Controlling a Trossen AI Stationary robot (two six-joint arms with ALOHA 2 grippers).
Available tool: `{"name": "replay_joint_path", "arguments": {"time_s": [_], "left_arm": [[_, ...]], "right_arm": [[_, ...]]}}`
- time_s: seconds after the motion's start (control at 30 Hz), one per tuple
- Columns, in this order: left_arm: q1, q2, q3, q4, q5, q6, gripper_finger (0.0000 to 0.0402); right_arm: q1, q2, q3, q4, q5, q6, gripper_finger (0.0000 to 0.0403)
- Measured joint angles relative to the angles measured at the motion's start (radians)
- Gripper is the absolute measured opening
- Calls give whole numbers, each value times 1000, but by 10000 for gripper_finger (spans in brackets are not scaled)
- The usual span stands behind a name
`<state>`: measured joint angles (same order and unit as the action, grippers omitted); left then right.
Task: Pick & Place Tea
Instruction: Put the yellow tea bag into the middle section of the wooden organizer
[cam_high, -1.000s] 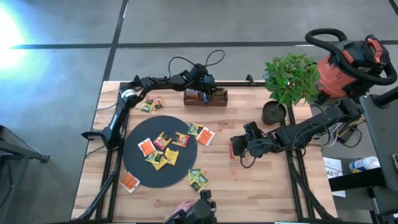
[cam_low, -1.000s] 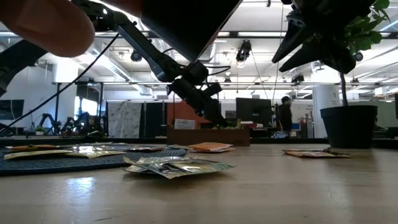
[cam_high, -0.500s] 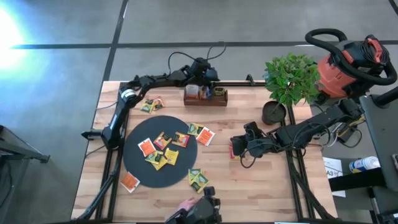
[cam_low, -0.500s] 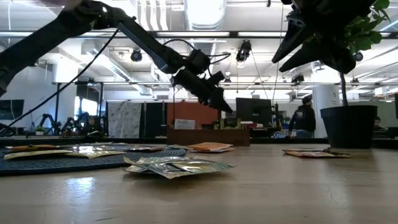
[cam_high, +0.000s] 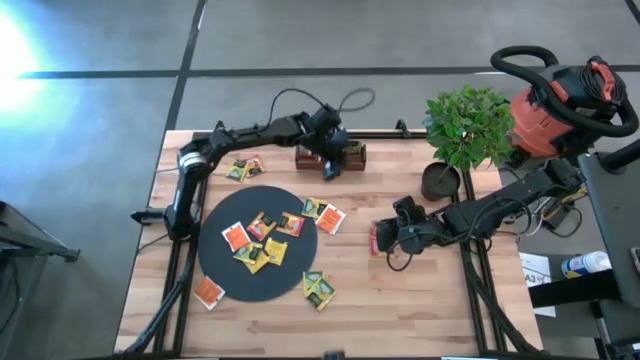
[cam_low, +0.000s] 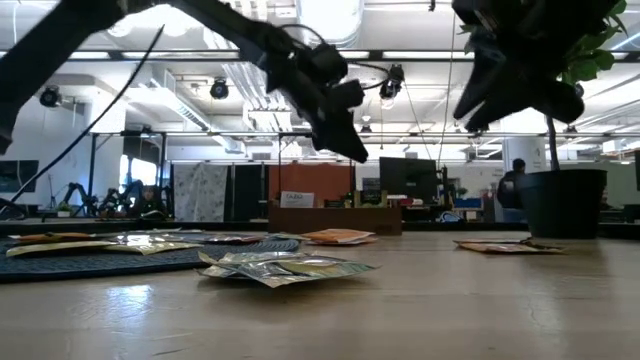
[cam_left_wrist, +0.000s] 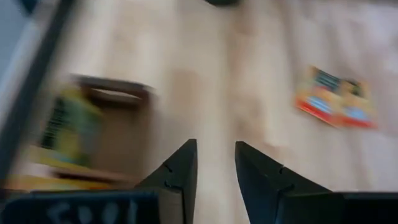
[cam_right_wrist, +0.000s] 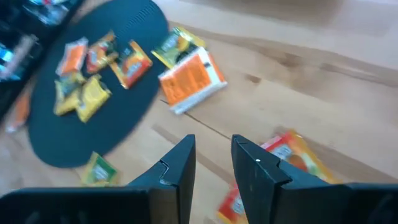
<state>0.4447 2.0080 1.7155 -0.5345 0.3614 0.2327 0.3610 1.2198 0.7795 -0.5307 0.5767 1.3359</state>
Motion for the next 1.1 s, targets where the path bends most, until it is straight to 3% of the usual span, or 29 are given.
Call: {"name": "replay_joint_path", "arguments": {"time_s": [0.17, 0.33, 0.53, 0.63, 0.73, 1.1], "left_arm": [[-136, -122, -155, 33, -9, -57, 101], [-283, -214, -352, 285, -91, -165, 100], [-372, -193, -494, 494, -134, -260, 100], [-385, -150, -501, 502, -178, -264, 100], [-385, -105, -468, 511, -198, -264, 100], [-377, 161, -175, 447, -199, -250, 100]], "right_arm": [[-12, 1, -26, -57, -132, 72, 102], [-13, 8, -122, -55, -267, 313, 102], [-12, 4, -258, 97, -298, 513, 102], [-12, 8, -298, 185, -295, 541, 102], [-13, 19, -314, 165, -287, 595, 102], [-15, 27, -333, 162, -235, 636, 102]]}}
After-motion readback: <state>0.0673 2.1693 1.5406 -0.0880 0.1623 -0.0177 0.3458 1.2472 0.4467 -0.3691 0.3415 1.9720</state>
